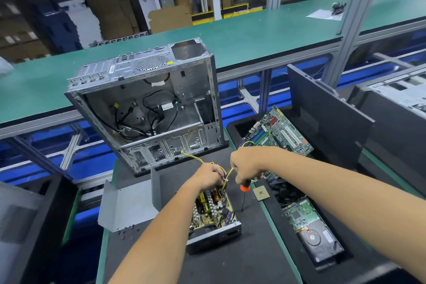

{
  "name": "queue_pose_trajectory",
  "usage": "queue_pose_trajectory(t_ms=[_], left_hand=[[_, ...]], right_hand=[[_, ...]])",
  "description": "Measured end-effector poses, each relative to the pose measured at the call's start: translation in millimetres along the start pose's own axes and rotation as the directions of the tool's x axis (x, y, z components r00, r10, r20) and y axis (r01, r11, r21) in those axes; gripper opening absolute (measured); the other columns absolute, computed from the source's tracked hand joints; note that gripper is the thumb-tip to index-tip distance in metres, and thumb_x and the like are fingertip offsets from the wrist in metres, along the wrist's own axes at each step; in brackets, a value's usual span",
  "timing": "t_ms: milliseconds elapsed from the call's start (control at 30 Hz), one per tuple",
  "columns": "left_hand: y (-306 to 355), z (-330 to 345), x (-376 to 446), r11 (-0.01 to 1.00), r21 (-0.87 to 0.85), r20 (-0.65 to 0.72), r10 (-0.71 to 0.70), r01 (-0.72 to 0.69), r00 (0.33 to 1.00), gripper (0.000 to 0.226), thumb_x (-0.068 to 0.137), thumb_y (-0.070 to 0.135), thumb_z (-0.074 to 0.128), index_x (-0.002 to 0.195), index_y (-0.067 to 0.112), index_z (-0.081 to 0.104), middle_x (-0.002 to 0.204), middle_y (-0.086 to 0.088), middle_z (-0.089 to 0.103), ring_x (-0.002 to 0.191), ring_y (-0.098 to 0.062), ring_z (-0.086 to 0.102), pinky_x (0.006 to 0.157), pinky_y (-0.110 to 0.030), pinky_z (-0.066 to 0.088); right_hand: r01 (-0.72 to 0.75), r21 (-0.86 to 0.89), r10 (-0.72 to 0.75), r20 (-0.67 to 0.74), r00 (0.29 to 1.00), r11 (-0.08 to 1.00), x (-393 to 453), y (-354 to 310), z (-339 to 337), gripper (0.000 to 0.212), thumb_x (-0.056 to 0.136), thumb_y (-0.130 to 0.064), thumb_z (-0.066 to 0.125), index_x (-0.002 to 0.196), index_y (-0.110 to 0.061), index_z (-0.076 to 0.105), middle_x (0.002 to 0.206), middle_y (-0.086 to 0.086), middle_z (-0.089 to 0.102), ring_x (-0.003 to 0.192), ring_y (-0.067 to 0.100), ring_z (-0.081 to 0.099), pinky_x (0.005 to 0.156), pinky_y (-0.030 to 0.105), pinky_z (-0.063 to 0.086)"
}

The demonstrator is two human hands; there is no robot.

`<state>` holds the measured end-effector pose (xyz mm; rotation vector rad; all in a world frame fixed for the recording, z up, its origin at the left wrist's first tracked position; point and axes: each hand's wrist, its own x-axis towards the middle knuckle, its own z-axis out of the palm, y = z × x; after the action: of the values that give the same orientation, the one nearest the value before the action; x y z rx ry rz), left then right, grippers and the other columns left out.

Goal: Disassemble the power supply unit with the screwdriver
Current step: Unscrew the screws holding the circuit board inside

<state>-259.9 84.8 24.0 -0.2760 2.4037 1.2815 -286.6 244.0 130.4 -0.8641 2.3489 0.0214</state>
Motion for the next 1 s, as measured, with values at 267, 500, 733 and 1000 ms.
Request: queue_pose_trajectory(t_ms=[267,500,733,1000], left_hand=[[-0.3,-6.4,15.2,0.921,-0.312,0.0,-0.245,0.233,0.97,0.047,0.092,0.056,0.051,0.088,0.01,0.064,0.09,-0.001,0.074,0.091,-0.015,0.062,0.085,-0.028,0.048],[4.4,-2.6,16.3,0.79,-0.572,-0.198,-0.395,0.221,0.897,0.004,0.091,0.004,0.053,0.09,0.001,0.05,0.085,-0.023,0.065,0.059,-0.023,0.065,0.055,-0.025,0.052],[-5.3,-11.6,9.1,0.674,-0.73,-0.26,-0.425,0.112,0.867,0.009,0.065,-0.008,0.059,0.063,0.001,0.06,0.074,-0.017,0.069,0.064,-0.025,0.058,0.057,-0.028,0.044],[-13.0,-8.5,-6.9,0.878,-0.452,-0.217,0.061,-0.156,0.974,0.005,0.082,0.005,0.071,0.078,0.003,0.073,0.083,0.0,0.073,0.076,-0.014,0.066,0.071,-0.025,0.054]], right_hand=[[-0.028,-0.024,0.029,0.019,0.999,0.999,0.2,-4.5,0.8,0.03,0.083,-0.024,0.061,0.093,0.003,0.068,0.08,0.016,0.073,0.053,0.024,0.062,0.045,0.021,0.041],[-0.027,-0.02,0.028,0.016,0.999,0.999,0.2,-8.9,-0.7,0.031,0.086,-0.024,0.062,0.096,0.005,0.066,0.083,0.018,0.073,0.046,0.021,0.059,0.036,0.016,0.038],[-0.012,-0.049,0.014,0.028,1.0,0.999,1.1,-10.0,-5.2,0.018,0.086,-0.021,0.062,0.081,-0.005,0.056,0.058,0.007,0.059,0.043,0.021,0.058,0.033,0.013,0.036],[-0.017,-0.017,0.018,0.046,0.999,1.0,5.7,-8.3,-7.1,0.018,0.086,-0.019,0.063,0.081,-0.004,0.055,0.061,0.01,0.06,0.048,0.027,0.058,0.045,0.021,0.043]])
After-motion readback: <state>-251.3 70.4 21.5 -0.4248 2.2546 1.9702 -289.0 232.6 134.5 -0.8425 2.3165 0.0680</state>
